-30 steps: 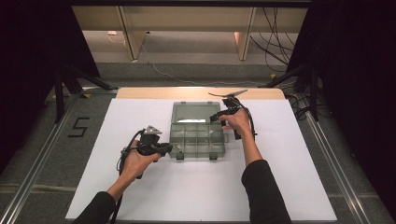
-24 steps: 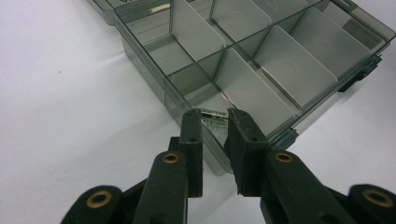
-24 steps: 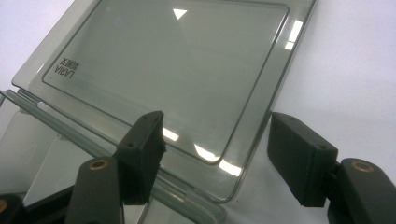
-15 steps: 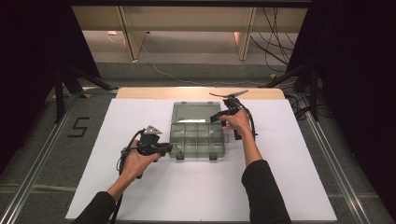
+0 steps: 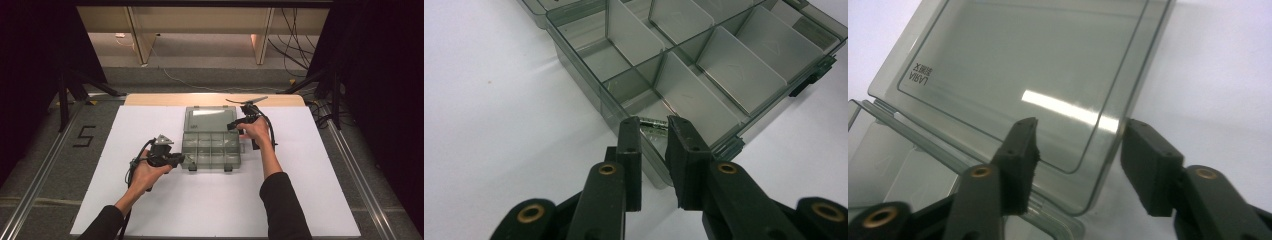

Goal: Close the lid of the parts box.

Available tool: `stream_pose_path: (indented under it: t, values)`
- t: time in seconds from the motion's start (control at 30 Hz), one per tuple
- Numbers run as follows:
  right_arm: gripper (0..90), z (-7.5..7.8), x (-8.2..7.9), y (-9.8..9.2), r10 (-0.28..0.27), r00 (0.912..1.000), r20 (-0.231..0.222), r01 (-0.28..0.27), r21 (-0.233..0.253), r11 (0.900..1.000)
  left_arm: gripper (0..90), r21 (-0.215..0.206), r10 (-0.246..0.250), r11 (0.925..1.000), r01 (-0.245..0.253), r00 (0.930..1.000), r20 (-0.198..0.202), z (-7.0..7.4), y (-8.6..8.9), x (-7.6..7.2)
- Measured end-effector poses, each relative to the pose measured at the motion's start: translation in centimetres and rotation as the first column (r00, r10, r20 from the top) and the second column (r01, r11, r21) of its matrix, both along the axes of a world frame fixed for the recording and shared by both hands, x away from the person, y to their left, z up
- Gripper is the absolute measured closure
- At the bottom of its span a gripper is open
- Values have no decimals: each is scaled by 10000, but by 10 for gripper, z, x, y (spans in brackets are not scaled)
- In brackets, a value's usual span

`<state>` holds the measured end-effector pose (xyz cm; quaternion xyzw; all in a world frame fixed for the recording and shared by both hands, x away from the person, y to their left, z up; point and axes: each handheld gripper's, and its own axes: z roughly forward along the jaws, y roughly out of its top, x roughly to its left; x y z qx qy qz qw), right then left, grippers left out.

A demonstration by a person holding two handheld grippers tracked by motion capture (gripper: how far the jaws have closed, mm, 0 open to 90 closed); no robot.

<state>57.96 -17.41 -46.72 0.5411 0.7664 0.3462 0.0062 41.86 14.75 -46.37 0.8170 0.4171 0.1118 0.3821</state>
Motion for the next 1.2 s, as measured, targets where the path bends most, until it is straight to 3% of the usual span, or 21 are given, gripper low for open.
stream_pose_path:
  t: [0.27,0.3,0.5,0.8,0.83,1.03,1.1,1.13,1.2]
  values:
    - [675,5,-4,-10,-35,9984,563,24,190,9998,759,-179,177,9997,-176,9998,53,-1,-1,0]
    - [693,7,-5,-10,-136,9990,431,123,300,9995,759,-184,172,9997,-171,9998,52,-1,-1,0]
    - [815,12,-8,-17,-38,9935,1134,9,252,9997,759,-210,188,9996,-187,9998,38,-1,-1,0]
    - [825,13,-16,-17,126,9839,1783,-160,178,9997,757,-257,190,9995,-189,9998,22,-1,-1,0]
    - [825,13,-17,-17,317,9778,2069,-316,-38,9995,756,-242,189,9995,-188,9998,36,-1,-1,0]
    - [827,14,-24,-17,406,9705,2375,-411,-29,9992,754,-244,178,9995,-176,9998,49,-1,-1,0]
    - [827,15,-27,-18,443,9670,2508,-398,-233,9989,753,-245,170,9996,-169,9998,60,-2,-1,0]
    - [828,13,-27,-19,688,9541,2915,-670,-161,9976,753,-237,174,9996,-172,9998,74,-2,-1,0]
    - [828,14,-29,-19,595,9569,2844,-562,-196,9982,753,-211,168,9996,-166,9998,101,-1,-1,0]
